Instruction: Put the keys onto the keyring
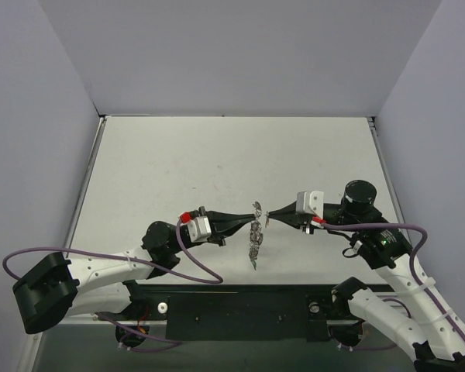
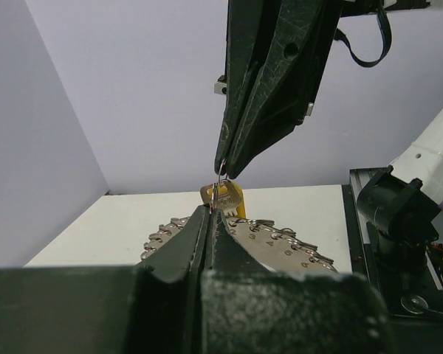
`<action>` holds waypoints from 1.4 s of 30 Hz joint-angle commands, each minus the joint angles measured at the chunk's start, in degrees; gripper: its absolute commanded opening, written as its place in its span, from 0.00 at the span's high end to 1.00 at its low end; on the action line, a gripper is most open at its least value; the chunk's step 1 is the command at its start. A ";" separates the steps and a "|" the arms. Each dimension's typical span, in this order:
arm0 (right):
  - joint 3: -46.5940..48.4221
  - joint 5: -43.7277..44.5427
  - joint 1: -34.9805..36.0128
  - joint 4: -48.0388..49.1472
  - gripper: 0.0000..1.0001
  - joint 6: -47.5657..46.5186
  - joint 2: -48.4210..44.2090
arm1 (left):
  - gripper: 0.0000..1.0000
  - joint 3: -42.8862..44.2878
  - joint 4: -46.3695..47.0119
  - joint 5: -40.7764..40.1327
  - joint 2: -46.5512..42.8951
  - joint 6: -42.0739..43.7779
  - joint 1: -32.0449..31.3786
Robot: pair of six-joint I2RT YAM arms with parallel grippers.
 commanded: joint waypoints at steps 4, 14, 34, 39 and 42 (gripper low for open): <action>2.25 -7.14 -0.82 9.92 1.00 11.78 0.60 | 1.00 0.01 8.95 3.16 -0.11 -0.41 0.85; 0.75 -9.60 -1.43 10.37 1.00 9.33 0.78 | 1.00 0.44 8.51 6.33 -0.02 -0.22 1.03; 1.02 -14.52 -2.49 4.83 1.00 3.26 0.16 | 1.00 0.97 10.27 9.85 0.59 -3.11 1.99; 1.01 -14.70 -2.49 5.18 1.00 3.00 0.52 | 1.00 1.15 10.36 10.46 0.86 -3.47 1.99; 0.93 -14.87 -2.49 5.09 1.00 3.17 0.60 | 1.00 1.23 10.36 10.55 0.85 -3.47 1.99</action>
